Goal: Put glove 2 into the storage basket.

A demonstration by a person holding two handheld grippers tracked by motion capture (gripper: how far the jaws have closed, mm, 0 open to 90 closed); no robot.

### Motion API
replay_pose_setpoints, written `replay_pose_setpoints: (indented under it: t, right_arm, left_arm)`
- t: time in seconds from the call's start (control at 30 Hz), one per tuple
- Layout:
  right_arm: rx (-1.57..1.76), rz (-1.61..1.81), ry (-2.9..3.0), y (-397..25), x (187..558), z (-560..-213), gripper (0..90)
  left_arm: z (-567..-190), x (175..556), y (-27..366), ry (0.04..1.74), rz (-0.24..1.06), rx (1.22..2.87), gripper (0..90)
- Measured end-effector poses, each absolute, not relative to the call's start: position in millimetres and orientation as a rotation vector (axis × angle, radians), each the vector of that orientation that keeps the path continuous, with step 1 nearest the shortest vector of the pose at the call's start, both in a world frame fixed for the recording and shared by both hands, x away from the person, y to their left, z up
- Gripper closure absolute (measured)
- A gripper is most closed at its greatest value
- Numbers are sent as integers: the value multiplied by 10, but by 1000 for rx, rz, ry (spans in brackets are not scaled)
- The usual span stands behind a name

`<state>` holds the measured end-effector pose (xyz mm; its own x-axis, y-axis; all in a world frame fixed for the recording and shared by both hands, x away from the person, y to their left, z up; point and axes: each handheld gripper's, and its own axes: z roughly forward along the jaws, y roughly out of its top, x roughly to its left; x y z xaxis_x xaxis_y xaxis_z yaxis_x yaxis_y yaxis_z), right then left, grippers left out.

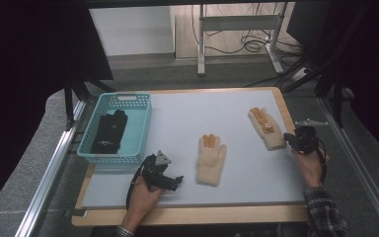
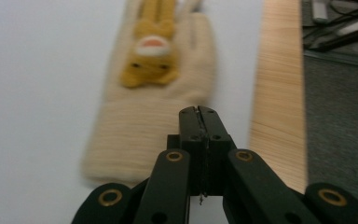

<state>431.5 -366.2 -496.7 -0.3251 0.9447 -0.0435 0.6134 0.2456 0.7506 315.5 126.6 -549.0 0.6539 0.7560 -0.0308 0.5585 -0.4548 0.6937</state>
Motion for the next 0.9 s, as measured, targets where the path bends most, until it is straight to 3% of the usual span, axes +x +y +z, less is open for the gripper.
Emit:
replay_pose_setpoints:
  t: [0.37, 0.77, 0.9]
  right_arm:
    - [1455, 861, 2061, -3705, 4363, -5154, 879]
    - [1239, 962, 2264, -3022, 4166, -5156, 861]
    - [1237, 984, 2246, -3006, 4209, -5083, 829]
  left_arm:
    - [-5490, 3155, 1266, 1014, 370, 2182, 10]
    - [-5490, 3154, 1266, 1014, 370, 2181, 10]
    - [-5490, 3155, 1266, 1014, 370, 2181, 10]
